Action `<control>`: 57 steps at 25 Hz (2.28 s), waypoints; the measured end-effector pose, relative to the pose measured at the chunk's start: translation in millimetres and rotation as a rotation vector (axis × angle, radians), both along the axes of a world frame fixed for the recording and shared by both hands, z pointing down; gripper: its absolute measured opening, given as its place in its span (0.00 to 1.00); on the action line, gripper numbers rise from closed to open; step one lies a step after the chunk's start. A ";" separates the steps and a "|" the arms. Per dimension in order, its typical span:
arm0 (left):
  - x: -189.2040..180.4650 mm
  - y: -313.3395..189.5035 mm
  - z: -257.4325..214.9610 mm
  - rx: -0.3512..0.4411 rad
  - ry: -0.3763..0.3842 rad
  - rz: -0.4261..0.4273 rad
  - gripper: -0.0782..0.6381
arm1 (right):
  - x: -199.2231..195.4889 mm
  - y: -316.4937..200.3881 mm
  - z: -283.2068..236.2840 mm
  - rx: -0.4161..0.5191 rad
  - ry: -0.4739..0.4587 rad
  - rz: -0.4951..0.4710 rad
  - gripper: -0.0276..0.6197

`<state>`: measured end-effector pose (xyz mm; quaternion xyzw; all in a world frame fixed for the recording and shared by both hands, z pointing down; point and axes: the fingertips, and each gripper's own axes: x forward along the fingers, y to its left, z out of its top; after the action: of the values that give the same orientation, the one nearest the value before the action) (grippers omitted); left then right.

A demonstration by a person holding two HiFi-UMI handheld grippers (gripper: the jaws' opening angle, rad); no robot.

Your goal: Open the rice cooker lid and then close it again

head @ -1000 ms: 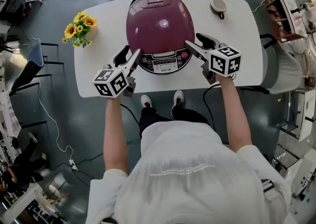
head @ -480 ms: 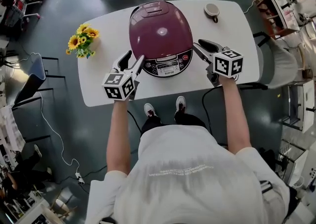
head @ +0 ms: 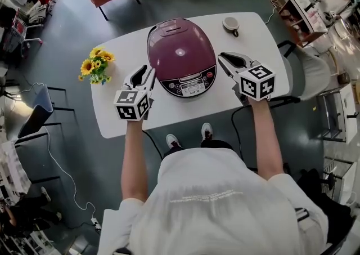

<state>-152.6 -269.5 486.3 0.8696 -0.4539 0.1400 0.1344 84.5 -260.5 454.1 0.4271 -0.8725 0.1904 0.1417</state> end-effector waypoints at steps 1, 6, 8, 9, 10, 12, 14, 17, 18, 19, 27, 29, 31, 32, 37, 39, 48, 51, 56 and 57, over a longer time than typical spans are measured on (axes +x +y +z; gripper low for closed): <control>0.5 0.5 -6.9 0.017 -0.007 0.015 0.28 | -2.5 0.0 -5.8 0.014 -0.006 0.006 0.13; -8.9 -2.9 -52.6 0.167 -0.050 0.015 0.16 | -13.9 -0.5 -35.0 0.105 0.006 0.021 0.12; -12.9 -4.2 -66.1 0.196 -0.066 0.009 0.14 | -17.9 -0.9 -47.8 0.161 0.020 0.021 0.12; -14.6 -5.0 -71.2 0.202 -0.078 0.006 0.13 | -19.6 -1.5 -54.7 0.191 0.026 0.023 0.12; -15.9 -6.2 -75.6 0.205 -0.091 0.002 0.13 | -21.2 -2.8 -61.7 0.220 0.033 0.027 0.12; -17.1 -9.3 -84.8 0.214 -0.114 -0.004 0.13 | -24.3 -6.5 -75.3 0.274 0.051 0.035 0.11; -16.0 -10.9 -96.3 0.235 -0.122 0.001 0.13 | -27.9 -9.2 -87.1 0.315 0.061 0.036 0.10; -12.4 -11.2 -117.1 0.279 -0.121 0.015 0.13 | -34.1 -11.9 -102.3 0.355 0.066 0.024 0.09; -11.3 -11.4 -124.6 0.296 -0.120 0.019 0.13 | -36.4 -13.2 -107.2 0.368 0.071 0.017 0.09; -10.3 -11.2 -131.8 0.314 -0.121 0.024 0.13 | -39.1 -14.0 -111.8 0.382 0.078 0.010 0.09; -6.3 -9.5 -172.4 0.408 -0.127 0.049 0.13 | -59.7 -16.4 -144.7 0.474 0.103 -0.050 0.09; -5.7 -7.3 -181.4 0.425 -0.135 0.060 0.13 | -64.2 -15.3 -151.3 0.492 0.112 -0.064 0.09; -3.7 -3.8 -190.4 0.440 -0.136 0.076 0.13 | -67.2 -13.2 -156.9 0.507 0.115 -0.076 0.09; -2.9 -2.1 -194.7 0.449 -0.134 0.079 0.13 | -68.6 -12.3 -159.3 0.515 0.118 -0.080 0.09; -0.1 2.8 -208.9 0.486 -0.127 0.075 0.13 | -74.0 -10.0 -167.5 0.550 0.148 -0.090 0.09; 1.4 5.3 -211.0 0.495 -0.126 0.076 0.13 | -74.3 -9.1 -169.5 0.558 0.154 -0.089 0.09; 6.0 10.5 -208.2 0.505 -0.126 0.087 0.13 | -70.7 -8.0 -164.6 0.560 0.176 -0.074 0.08; 7.3 11.9 -205.5 0.498 -0.127 0.094 0.13 | -71.3 -6.3 -160.3 0.552 0.184 -0.072 0.08; 6.8 10.5 -201.6 0.487 -0.123 0.095 0.13 | -70.9 -5.9 -156.2 0.543 0.179 -0.071 0.08; 6.8 10.5 -200.7 0.485 -0.121 0.095 0.13 | -70.2 -5.8 -155.3 0.541 0.179 -0.070 0.08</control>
<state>-145.8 -258.9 285.6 0.8868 -0.4402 0.0847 -0.1124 14.3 -266.2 298.9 0.4340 -0.8899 -0.0930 0.1055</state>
